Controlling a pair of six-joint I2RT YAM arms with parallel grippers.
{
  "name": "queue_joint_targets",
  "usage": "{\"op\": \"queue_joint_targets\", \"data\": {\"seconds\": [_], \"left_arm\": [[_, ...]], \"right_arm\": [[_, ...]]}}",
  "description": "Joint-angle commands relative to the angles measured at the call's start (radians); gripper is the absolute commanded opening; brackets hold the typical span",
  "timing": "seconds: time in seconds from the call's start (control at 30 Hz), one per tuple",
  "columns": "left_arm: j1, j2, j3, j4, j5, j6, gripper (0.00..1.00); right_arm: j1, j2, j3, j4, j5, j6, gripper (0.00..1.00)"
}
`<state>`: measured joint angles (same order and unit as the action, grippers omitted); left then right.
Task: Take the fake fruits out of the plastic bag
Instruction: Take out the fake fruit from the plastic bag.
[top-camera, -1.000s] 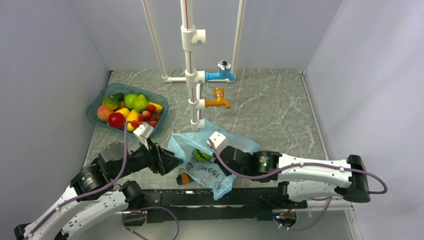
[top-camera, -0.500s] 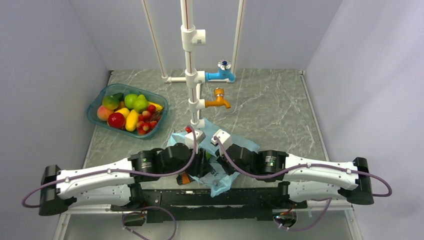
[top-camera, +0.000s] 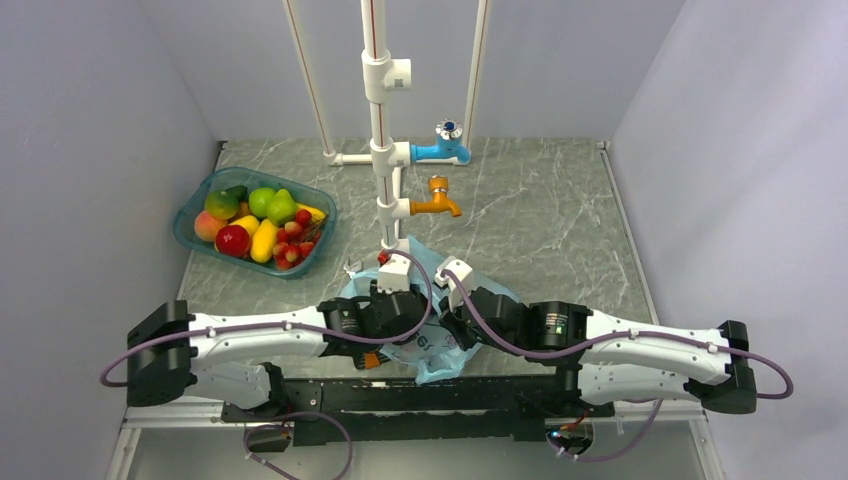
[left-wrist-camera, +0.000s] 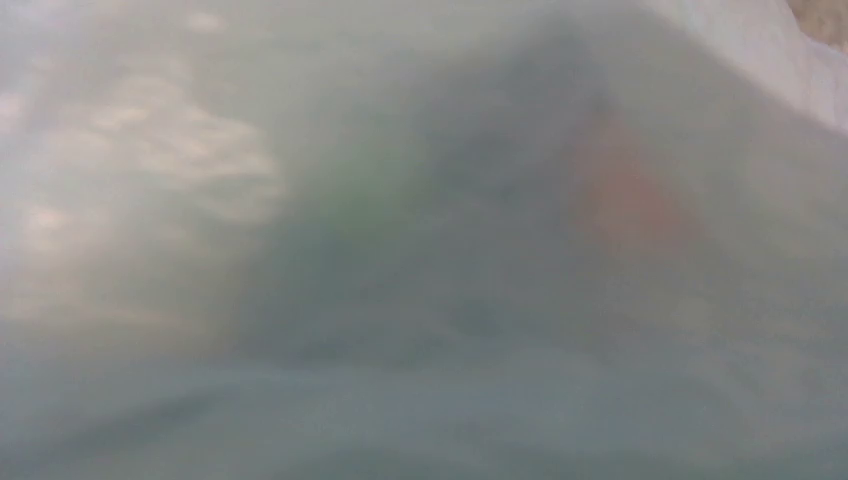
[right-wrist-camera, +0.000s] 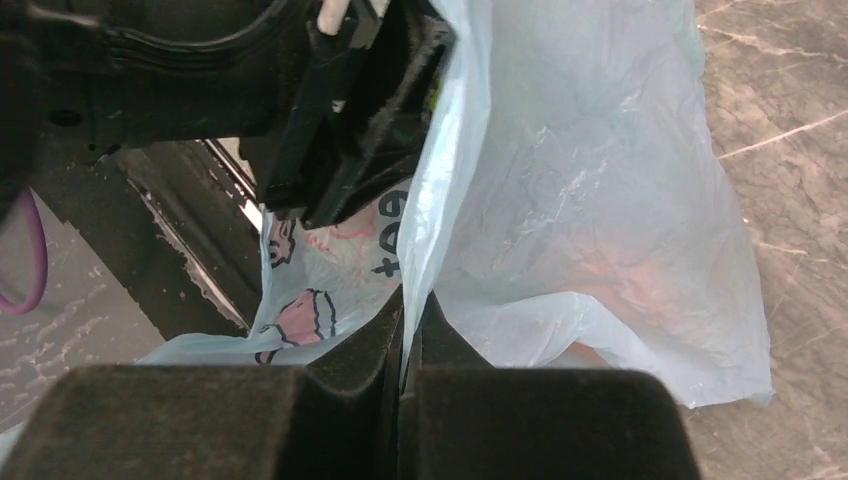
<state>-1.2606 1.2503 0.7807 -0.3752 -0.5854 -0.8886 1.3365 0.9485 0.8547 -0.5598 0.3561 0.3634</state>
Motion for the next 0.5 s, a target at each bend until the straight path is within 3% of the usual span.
{"op": "queue_joint_targets", "data": {"seconds": [0.0, 0.13, 0.47], "left_arm": [[-0.005, 0.046, 0.071, -0.059, -0.151, -0.138, 0.58], [-0.005, 0.063, 0.043, 0.006, -0.169, -0.159, 0.81], [-0.003, 0.146, 0.002, 0.122, -0.258, -0.201, 0.9]], "right_arm": [[-0.002, -0.027, -0.01, 0.01, -0.014, 0.012, 0.0], [-0.001, -0.029, -0.014, 0.009, -0.017, 0.008, 0.0], [-0.002, -0.031, -0.012, 0.006, -0.031, 0.005, 0.0]]}}
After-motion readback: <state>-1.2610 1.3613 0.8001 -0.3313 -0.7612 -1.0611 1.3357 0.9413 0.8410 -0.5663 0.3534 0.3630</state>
